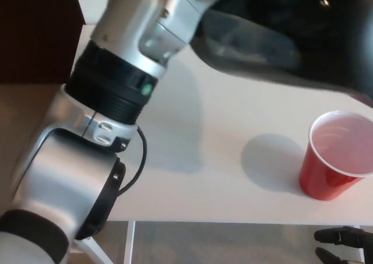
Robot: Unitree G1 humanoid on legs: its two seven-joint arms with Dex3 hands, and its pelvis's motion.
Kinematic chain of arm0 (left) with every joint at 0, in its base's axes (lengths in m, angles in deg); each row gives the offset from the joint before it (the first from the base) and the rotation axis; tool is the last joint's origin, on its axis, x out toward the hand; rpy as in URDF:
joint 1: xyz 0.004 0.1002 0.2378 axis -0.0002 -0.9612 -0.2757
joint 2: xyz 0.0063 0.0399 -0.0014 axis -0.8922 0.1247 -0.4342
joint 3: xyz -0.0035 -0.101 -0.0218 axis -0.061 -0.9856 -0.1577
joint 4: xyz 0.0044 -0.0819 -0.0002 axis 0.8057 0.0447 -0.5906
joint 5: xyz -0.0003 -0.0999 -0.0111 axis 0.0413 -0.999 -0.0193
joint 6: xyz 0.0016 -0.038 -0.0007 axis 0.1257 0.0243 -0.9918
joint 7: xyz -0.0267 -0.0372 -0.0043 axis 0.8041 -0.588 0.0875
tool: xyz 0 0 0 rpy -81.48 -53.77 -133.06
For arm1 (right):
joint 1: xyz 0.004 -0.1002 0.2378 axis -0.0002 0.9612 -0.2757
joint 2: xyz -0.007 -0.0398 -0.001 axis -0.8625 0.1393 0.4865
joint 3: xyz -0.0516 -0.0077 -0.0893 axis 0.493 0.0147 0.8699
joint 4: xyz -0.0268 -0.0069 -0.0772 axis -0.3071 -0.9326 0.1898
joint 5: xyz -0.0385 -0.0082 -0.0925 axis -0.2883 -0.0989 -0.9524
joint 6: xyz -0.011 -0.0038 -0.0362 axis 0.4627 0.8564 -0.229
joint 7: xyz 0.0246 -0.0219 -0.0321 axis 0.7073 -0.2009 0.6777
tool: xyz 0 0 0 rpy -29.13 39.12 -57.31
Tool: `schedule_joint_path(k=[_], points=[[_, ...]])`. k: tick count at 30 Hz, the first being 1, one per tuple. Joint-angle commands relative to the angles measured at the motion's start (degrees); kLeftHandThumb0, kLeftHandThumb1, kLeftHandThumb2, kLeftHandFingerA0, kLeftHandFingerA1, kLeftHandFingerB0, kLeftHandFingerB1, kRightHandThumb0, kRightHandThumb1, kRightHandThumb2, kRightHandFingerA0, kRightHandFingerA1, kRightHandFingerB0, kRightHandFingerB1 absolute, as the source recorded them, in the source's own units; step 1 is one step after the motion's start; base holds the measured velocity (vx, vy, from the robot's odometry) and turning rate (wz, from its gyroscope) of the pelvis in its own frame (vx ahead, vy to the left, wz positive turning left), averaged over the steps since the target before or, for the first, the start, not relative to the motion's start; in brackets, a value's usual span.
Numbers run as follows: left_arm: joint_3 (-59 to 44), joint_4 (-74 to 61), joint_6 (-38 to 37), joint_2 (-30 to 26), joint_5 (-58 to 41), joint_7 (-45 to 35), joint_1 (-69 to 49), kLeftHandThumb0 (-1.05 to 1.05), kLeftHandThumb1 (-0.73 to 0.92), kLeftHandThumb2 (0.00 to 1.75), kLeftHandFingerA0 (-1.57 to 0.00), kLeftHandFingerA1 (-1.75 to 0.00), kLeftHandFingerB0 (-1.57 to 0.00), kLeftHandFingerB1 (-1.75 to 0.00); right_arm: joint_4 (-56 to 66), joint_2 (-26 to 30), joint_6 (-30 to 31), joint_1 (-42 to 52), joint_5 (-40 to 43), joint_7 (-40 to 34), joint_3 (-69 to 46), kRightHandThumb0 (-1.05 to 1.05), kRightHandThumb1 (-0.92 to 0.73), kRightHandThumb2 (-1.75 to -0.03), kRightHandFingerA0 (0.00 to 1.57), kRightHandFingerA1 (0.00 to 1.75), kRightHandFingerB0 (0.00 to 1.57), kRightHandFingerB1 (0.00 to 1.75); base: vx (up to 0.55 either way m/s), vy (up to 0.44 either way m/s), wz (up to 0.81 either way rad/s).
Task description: The robot walk towards a table in front and uses its left hand to pick up the pot from the base and pour water to the cup on the right hand side
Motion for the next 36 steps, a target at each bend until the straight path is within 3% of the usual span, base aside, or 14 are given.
schedule_joint_path(k=[1, 2, 8, 9, 11, 15, 17, 18, 22, 23, 24, 32, 34, 36], points=[[-34.6, -3.6, 38.5, 4.2, -37.0, -7.5, -1.0, -0.03, 0.7, 0.88, -1.11, -1.36, -0.73, -1.22, 0.2, 0.9, 0.4, -0.3, -0.7, -1.0, -0.1, -0.71, -0.23, -0.87, 0.93, 0.8, 0.61, 0.78, 0.0, 0.0, 0.0], [-36.2, -5.2, 39.1, 4.8, -38.3, -8.0, -3.7, -0.05, 0.78, 0.76, -1.03, -1.47, -0.69, -1.18, 0.0, 0.9, 0.2, -0.2, -0.6, -0.7, -0.1, -0.77, -0.33, -0.71, 0.96, 0.74, 0.64, 0.78, 0.0, 0.0, 0.0], [-39.7, -9.5, 39.4, 8.2, -39.2, -9.3, -16.0, -0.05, 0.74, 0.78, -0.92, -1.57, -0.65, -1.24, -0.3, 0.9, -0.2, 0.0, -2.1, -1.6, 1.3, -0.76, -0.34, -0.7, 0.96, 0.72, 0.64, 0.77, 0.0, 0.0, 0.0], [-40.2, -9.9, 39.2, 9.0, -39.6, -9.3, -17.8, -0.03, 0.74, 0.77, -0.87, -1.66, -0.63, -1.31, -0.3, 0.8, -0.3, 0.0, -2.1, -1.7, 1.4, -0.76, -0.24, -0.88, 0.94, 0.78, 0.62, 0.79, 0.0, 0.0, 0.0], [-41.1, -11.0, 38.9, 10.2, -40.5, -9.9, -20.8, -0.06, 0.76, 0.76, -0.82, -1.71, -0.58, -1.33, -0.2, 0.7, -0.6, 0.0, -2.3, -1.7, 1.8, -0.76, -0.24, -0.88, 0.92, 0.78, 0.61, 0.78, 0.0, 0.0, 0.0], [-41.4, -11.2, 37.8, 11.8, -40.4, -11.7, -26.6, -0.04, 0.73, 0.81, -0.93, -1.57, -0.67, -1.26, 0.0, 0.5, 0.4, -0.7, -1.9, -1.9, 1.8, -0.71, -0.33, -0.72, 0.93, 0.73, 0.63, 0.79, 0.0, 0.0, 0.0], [-41.8, -11.6, 37.6, 13.6, -41.2, -11.8, -28.8, -0.01, 0.75, 0.83, -0.91, -1.65, -0.67, -1.3, 0.1, 0.4, 0.6, -0.9, -1.7, -1.8, 1.7, -0.7, -0.31, -0.74, 0.9, 0.75, 0.61, 0.79, 0.0, 0.0, 0.0], [-41.9, -11.9, 38.2, 14.3, -40.9, -11.6, -29.4, -0.03, 0.76, 0.77, -0.89, -1.61, -0.64, -1.26, 0.1, 0.3, 0.8, -1.2, -1.7, -1.8, 1.8, -0.7, -0.23, -0.9, 0.89, 0.8, 0.6, 0.79, 0.0, 0.0, 0.0], [-42.5, -10.6, 38.0, 16.1, -41.6, -11.3, -30.9, -0.02, 0.78, 0.72, -0.85, -1.64, -0.6, -1.26, 0.2, 0.6, 0.5, -1.8, -2.5, -2.3, 2.6, -0.72, -0.25, -0.9, 0.92, 0.8, 0.6, 0.78, 0.0, 0.0, 0.0], [-42.5, -9.8, 37.1, 16.6, -41.8, -11.3, -31.8, -0.04, 0.78, 0.73, -0.9, -1.58, -0.64, -1.19, 0.6, 0.8, 0.5, -1.9, -2.9, -2.5, 3.0, -0.72, -0.35, -0.74, 0.93, 0.73, 0.61, 0.77, 0.0, 0.0, 0.0], [-42.5, -9.3, 36.5, 17.0, -42.2, -11.6, -32.6, -0.06, 0.78, 0.7, -0.9, -1.56, -0.62, -1.13, 0.8, 0.9, 0.6, -1.9, -3.0, -2.5, 3.1, -0.71, -0.27, -0.9, 0.89, 0.79, 0.59, 0.77, 0.0, 0.0, 0.0], [-41.4, -7.5, 35.9, 17.7, -43.5, -11.3, -34.5, -0.09, 0.84, 0.63, -0.79, -1.7, -0.55, -1.2, 0.7, 0.9, 0.1, -2.4, -2.9, -2.0, 3.7, -0.73, -0.27, -0.91, 0.87, 0.78, 0.56, 0.76, 0.0, 0.0, 0.0], [-40.5, -6.8, 36.6, 17.1, -42.9, -10.9, -34.0, -0.1, 0.83, 0.65, -0.8, -1.62, -0.58, -0.96, 1.0, 1.1, 0.1, -2.5, -2.9, -1.8, 3.8, -0.75, -0.28, -0.9, 0.9, 0.79, 0.57, 0.77, 0.0, 0.0, 0.0], [-39.5, -6.6, 36.7, 16.7, -43.0, -10.4, -33.9, -0.12, 0.83, 0.65, -0.8, -1.58, -0.6, -1.0, 1.2, 1.1, 0.3, -2.6, -3.0, -1.8, 3.9, -0.73, -0.28, -0.9, 0.9, 0.78, 0.57, 0.76, 0.0, 0.0, 0.0]])
